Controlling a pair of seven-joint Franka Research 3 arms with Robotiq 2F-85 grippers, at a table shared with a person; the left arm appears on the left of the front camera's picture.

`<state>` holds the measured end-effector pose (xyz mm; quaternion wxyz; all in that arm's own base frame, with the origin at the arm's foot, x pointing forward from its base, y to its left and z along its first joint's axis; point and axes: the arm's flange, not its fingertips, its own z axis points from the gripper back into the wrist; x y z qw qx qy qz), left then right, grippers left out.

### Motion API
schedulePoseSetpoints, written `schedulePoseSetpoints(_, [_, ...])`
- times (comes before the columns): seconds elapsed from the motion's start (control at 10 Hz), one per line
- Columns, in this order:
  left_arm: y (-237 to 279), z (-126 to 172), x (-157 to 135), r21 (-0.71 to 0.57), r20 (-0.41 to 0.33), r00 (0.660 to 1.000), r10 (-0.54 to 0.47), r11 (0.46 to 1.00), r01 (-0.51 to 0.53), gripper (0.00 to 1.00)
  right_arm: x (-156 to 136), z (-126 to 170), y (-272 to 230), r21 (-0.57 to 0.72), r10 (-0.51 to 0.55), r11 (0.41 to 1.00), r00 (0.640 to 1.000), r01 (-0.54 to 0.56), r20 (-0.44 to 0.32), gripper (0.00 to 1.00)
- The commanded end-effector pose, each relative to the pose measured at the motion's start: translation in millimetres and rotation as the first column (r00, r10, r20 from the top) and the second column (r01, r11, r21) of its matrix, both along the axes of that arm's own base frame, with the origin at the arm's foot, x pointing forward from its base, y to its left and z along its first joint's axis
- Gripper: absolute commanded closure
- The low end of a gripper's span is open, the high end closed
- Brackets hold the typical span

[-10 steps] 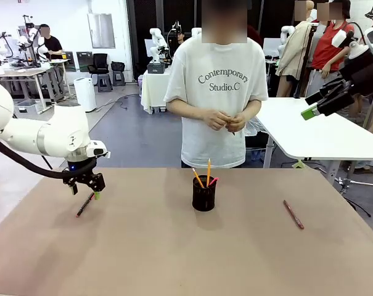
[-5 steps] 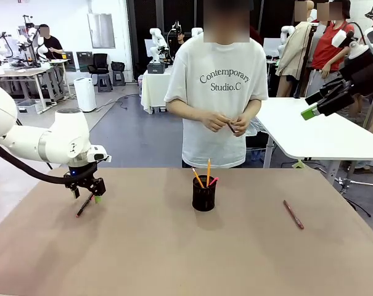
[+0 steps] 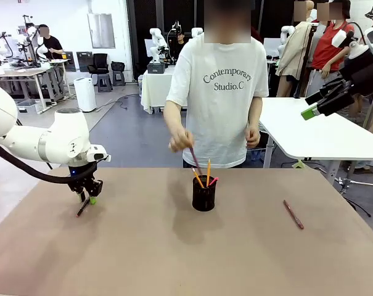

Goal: Place the pens into the pen holder.
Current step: Pick up a writing instrument from the table and place it into the Pen holder.

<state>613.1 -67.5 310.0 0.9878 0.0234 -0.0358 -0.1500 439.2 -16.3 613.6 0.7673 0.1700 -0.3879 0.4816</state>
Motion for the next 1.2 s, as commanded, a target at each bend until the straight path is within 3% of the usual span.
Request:
schedulePoseSetpoints(0.0, [5,0,-1,0.007,-0.008,1.000,0.023,1.000,-0.022,1.00,1,1,0,0.009,0.009,1.000,1.000,-0.009,0.011,0.00])
schedulePoseSetpoints(0.4, [5,36,-5,-0.094,-0.023,1.000,-0.007,0.996,0.005,1.00,1,1,0,0.009,0.009,1.000,1.000,-0.009,0.011,0.00])
schedulePoseSetpoints(0.6, [8,68,-10,-0.271,-0.008,0.998,-0.056,0.961,0.051,1.00,1,1,0,0.009,0.009,1.000,1.000,-0.009,0.011,0.00])
schedulePoseSetpoints(0.9, [4,125,-24,-0.571,-0.021,0.988,-0.150,0.813,0.112,1.00,1,1,0,0.009,0.009,1.000,1.000,-0.009,0.011,0.00])
schedulePoseSetpoints(1.0, [0,143,-30,-0.669,0.000,0.981,-0.193,0.730,0.143,1.00,1,1,0,0.009,0.009,1.000,1.000,-0.009,0.011,0.00])
schedulePoseSetpoints(1.1, [-2,153,-37,-0.744,0.075,0.951,-0.300,0.618,0.253,1.00,1,1,0,0.009,0.009,1.000,1.000,-0.009,0.011,0.00])
